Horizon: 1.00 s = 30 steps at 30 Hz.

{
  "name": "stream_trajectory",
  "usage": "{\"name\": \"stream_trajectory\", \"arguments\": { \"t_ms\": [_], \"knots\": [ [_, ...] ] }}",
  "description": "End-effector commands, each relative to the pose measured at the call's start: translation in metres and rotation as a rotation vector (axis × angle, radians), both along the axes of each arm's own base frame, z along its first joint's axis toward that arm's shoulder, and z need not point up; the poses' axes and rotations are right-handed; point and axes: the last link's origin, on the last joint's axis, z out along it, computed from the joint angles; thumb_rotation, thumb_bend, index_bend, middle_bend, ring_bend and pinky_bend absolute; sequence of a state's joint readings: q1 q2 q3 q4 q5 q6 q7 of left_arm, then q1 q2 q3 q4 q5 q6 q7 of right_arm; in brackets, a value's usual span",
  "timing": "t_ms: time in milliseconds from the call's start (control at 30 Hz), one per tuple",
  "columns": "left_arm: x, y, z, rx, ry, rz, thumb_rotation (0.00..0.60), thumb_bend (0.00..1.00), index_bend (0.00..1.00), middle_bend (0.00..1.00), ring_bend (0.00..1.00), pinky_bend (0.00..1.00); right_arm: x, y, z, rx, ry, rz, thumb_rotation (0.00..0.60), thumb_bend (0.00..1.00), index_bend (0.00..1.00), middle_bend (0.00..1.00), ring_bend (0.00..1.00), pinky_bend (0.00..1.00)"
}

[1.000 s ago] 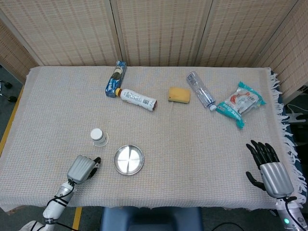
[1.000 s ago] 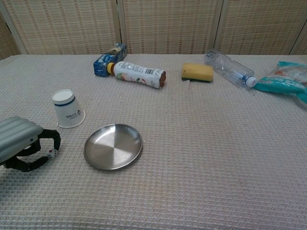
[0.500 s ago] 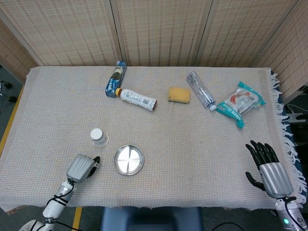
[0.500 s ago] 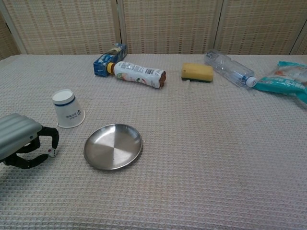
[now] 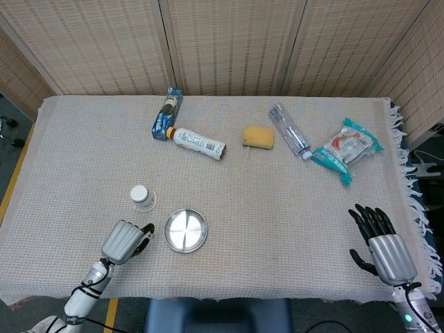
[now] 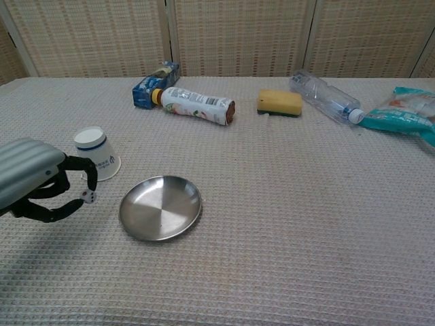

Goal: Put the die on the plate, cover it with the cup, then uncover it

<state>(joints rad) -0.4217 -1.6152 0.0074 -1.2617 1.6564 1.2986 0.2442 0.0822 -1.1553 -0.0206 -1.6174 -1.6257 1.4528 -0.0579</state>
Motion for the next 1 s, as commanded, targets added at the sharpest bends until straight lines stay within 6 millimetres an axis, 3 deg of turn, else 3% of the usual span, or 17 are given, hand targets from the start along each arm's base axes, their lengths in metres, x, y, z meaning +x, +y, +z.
{"name": "stream_trajectory", "arguments": {
  "t_ms": [33, 167, 367, 467, 567, 700, 867, 900, 1000],
  "knots": [
    [0.032, 0.015, -0.017, -0.068, -0.005, -0.039, 0.6, 0.4, 0.51, 1.0, 1.0, 1.0, -0.001, -0.001, 0.001, -0.004, -0.001, -0.005, 0.6, 0.22, 0.0, 0.0, 0.0, 0.0],
    [0.051, 0.024, -0.032, -0.092, 0.014, -0.065, 0.6, 0.4, 0.51, 1.0, 1.0, 1.0, -0.003, -0.002, 0.001, -0.001, 0.0, -0.011, 0.6, 0.22, 0.0, 0.0, 0.0, 0.0],
    [0.049, 0.04, -0.043, -0.121, 0.051, -0.019, 0.6, 0.4, 0.48, 1.0, 1.0, 1.0, -0.005, -0.003, 0.003, -0.002, -0.002, -0.021, 0.6, 0.22, 0.0, 0.0, 0.0, 0.0],
    [0.049, 0.04, -0.045, -0.133, 0.047, -0.018, 0.6, 0.4, 0.35, 1.0, 1.0, 1.0, -0.006, -0.005, 0.002, 0.001, 0.002, -0.025, 0.6, 0.22, 0.0, 0.0, 0.0, 0.0],
    [0.049, 0.042, -0.047, -0.133, 0.05, -0.026, 0.6, 0.4, 0.15, 1.0, 1.0, 1.0, -0.006, -0.006, 0.0, 0.008, 0.004, -0.03, 0.6, 0.22, 0.0, 0.0, 0.0, 0.0],
    [0.052, 0.041, -0.043, -0.126, 0.026, -0.039, 0.6, 0.4, 0.06, 1.0, 1.0, 1.0, -0.006, -0.006, -0.001, 0.007, 0.006, -0.03, 0.6, 0.22, 0.0, 0.0, 0.0, 0.0],
    [0.044, 0.042, -0.017, -0.063, -0.042, -0.02, 0.6, 0.39, 0.02, 0.99, 1.0, 1.0, -0.006, -0.005, 0.0, 0.005, 0.003, -0.029, 0.6, 0.22, 0.0, 0.0, 0.0, 0.0],
    [0.039, 0.044, -0.009, -0.041, -0.046, -0.004, 0.6, 0.39, 0.01, 0.95, 1.0, 1.0, -0.006, -0.005, 0.001, 0.003, 0.001, -0.028, 0.6, 0.22, 0.0, 0.0, 0.0, 0.0],
    [0.017, 0.052, 0.022, 0.045, -0.042, 0.062, 0.6, 0.38, 0.0, 0.69, 1.0, 1.0, -0.006, -0.004, 0.003, 0.001, 0.0, -0.033, 0.6, 0.22, 0.0, 0.0, 0.0, 0.0]
  ]
}}
